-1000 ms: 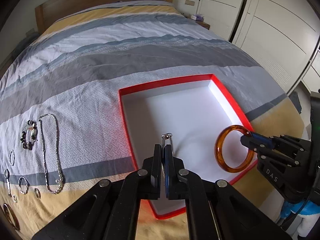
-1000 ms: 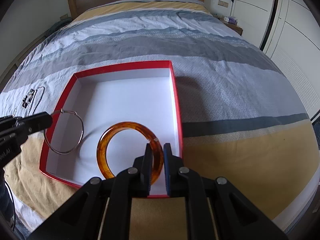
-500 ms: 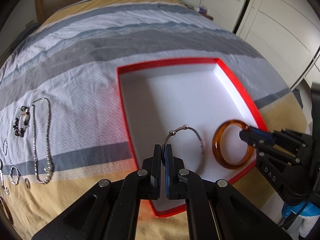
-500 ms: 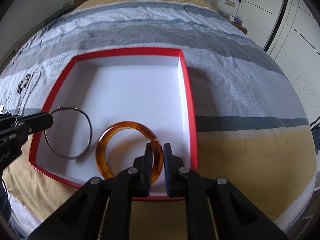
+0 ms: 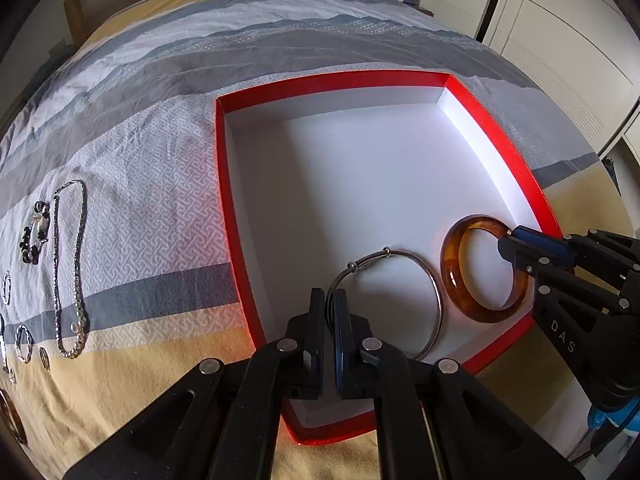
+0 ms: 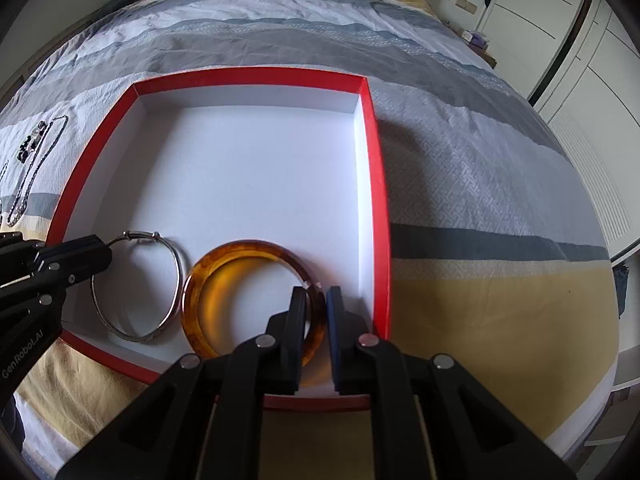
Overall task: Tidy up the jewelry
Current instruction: 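Open both tools to release the bangle and hoop in the box, then withdraw both tools from the box toward the remaining jewelry, then grasp the dark brown bangle with the left tool while the right tool grasps a silver ring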
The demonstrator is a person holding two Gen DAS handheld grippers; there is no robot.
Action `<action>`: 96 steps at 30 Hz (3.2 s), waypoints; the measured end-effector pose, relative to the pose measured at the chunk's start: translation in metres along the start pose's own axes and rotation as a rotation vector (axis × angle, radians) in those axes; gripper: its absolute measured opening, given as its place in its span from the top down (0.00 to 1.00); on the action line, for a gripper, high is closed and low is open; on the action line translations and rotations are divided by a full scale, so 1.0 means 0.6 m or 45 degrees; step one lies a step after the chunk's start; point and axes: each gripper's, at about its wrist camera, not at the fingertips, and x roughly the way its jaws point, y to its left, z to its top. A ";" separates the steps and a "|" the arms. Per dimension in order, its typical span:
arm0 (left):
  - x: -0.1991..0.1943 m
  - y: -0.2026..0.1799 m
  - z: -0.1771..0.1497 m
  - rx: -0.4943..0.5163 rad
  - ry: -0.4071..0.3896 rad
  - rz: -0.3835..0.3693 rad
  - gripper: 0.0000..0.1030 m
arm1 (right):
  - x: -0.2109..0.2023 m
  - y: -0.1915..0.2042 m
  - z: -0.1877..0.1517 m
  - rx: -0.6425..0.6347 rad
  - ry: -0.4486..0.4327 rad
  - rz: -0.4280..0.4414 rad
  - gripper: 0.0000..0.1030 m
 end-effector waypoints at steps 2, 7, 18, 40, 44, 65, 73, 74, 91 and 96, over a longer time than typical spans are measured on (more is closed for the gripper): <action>-0.002 0.003 0.001 -0.017 -0.004 -0.036 0.92 | -0.002 0.000 0.001 0.010 0.004 0.004 0.89; -0.024 0.002 0.001 -0.014 -0.041 -0.078 0.64 | -0.024 -0.011 -0.001 0.049 -0.021 0.034 0.83; -0.150 0.023 -0.023 -0.008 -0.257 -0.080 0.61 | -0.138 -0.024 -0.004 0.144 -0.163 0.065 0.67; -0.415 0.256 -0.159 -0.091 -0.440 0.237 0.43 | -0.402 0.146 -0.011 0.099 -0.531 0.257 0.59; -0.458 0.311 -0.196 -0.146 -0.479 0.286 0.38 | -0.433 0.185 -0.015 0.065 -0.562 0.272 0.59; -0.528 0.587 -0.355 -0.490 -0.519 0.489 0.27 | -0.442 0.390 -0.026 -0.144 -0.525 0.394 0.59; -0.438 0.626 -0.373 -0.547 -0.408 0.428 0.27 | -0.373 0.458 -0.025 -0.259 -0.429 0.442 0.59; -0.423 0.629 -0.374 -0.553 -0.390 0.430 0.27 | -0.364 0.464 -0.025 -0.267 -0.414 0.449 0.59; -0.274 0.669 -0.379 -0.599 -0.182 0.338 0.44 | -0.195 0.575 0.004 -0.363 -0.184 0.587 0.59; -0.247 0.676 -0.376 -0.589 -0.135 0.309 0.63 | -0.166 0.625 0.016 -0.399 -0.147 0.658 0.59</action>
